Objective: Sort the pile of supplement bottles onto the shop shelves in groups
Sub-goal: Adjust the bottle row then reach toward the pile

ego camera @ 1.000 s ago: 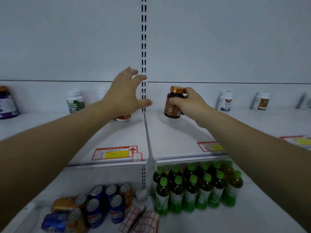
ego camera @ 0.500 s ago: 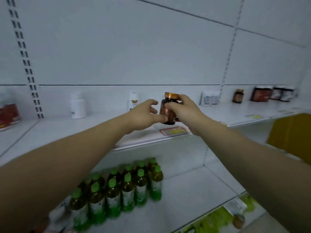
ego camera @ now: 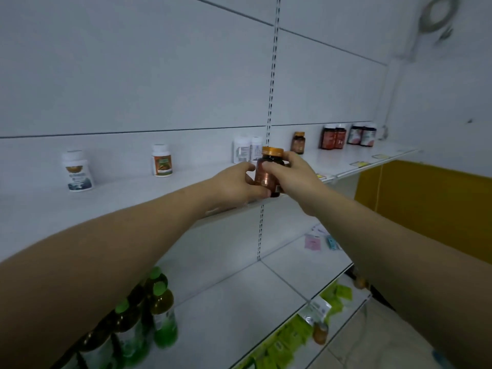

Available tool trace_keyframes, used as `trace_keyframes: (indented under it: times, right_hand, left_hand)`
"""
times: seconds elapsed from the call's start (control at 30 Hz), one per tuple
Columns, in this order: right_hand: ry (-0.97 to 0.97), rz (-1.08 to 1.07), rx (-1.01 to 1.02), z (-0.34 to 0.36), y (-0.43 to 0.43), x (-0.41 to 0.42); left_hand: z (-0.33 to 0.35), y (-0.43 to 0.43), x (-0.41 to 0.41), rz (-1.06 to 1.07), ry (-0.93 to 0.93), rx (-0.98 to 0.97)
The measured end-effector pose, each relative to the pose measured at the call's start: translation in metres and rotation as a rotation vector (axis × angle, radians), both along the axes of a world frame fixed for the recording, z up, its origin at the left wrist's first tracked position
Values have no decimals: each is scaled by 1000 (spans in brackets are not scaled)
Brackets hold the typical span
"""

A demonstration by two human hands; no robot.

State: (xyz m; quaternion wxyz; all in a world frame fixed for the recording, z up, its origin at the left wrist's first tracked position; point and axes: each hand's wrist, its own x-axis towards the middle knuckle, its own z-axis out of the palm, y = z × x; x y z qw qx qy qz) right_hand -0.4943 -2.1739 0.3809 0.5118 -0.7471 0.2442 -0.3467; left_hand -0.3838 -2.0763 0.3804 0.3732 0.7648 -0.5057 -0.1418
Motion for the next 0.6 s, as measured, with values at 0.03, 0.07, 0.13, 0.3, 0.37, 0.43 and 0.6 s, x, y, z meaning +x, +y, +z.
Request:
trace_keyframes:
  times: [0.03, 0.07, 0.13, 0.3, 0.37, 0.43, 0.6]
  right_hand:
    - [1, -16, 0, -1, -13, 2]
    - [0, -31, 0, -2, -32, 5]
    - [-4, -44, 5, 0, -55, 10]
    - [10, -72, -23, 9, -129, 19]
    - [24, -97, -29, 12, -163, 22]
    - [44, -121, -33, 13, -198, 25]
    - [115, -97, -91, 6, -289, 34]
  left_hand:
    - [0, -15, 4, -13, 0, 17]
    - [1, -36, 10, -25, 3, 24]
    - [4, -62, 18, -31, 6, 22]
    - [7, -144, 37, -64, -42, 77]
    - [6, -175, 41, -74, -72, 135]
    - [5, -204, 42, -82, -142, 203]
    - [1, -274, 38, -46, -345, 330]
